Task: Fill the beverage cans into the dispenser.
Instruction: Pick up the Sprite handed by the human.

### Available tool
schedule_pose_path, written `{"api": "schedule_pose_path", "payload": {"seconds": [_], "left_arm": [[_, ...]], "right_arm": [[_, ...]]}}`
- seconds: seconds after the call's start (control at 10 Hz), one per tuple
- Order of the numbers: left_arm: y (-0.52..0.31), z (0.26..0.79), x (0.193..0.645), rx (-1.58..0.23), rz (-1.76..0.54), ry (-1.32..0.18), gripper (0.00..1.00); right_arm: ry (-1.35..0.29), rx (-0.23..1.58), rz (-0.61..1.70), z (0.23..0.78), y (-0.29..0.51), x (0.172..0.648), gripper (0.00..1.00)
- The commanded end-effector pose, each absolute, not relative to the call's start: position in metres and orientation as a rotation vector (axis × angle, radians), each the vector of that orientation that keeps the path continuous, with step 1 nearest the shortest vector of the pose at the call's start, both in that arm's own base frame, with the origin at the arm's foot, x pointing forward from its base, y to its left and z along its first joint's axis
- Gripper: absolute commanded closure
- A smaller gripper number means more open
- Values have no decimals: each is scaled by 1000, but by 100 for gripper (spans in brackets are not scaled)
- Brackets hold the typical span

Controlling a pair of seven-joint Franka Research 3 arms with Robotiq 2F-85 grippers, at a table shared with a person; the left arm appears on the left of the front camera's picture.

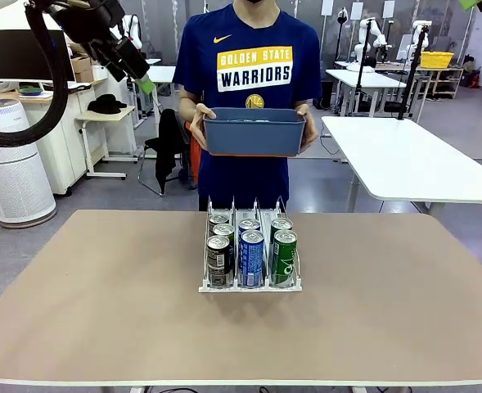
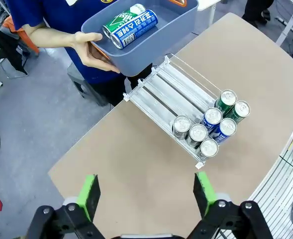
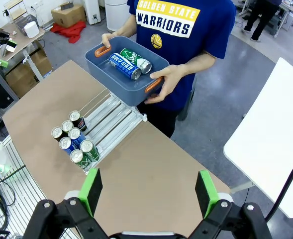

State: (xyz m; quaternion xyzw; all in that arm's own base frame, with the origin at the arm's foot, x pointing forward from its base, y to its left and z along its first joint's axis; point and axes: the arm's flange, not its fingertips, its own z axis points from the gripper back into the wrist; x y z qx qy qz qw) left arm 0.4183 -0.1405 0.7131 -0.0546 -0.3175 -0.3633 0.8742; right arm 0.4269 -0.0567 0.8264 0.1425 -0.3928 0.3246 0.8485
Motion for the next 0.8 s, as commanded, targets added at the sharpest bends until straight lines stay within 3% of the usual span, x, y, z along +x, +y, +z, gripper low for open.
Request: {"api": "schedule_pose_path", "payload": {"seconds": [0.0, 0.7], "left_arm": [[-138, 712, 421, -111, -757, -661, 0], [-148, 748, 381, -178, -864, -593, 0]], "right_arm": [[-826, 306, 689, 825, -55, 426, 0], [-826, 306, 689, 825, -55, 426, 0]]}}
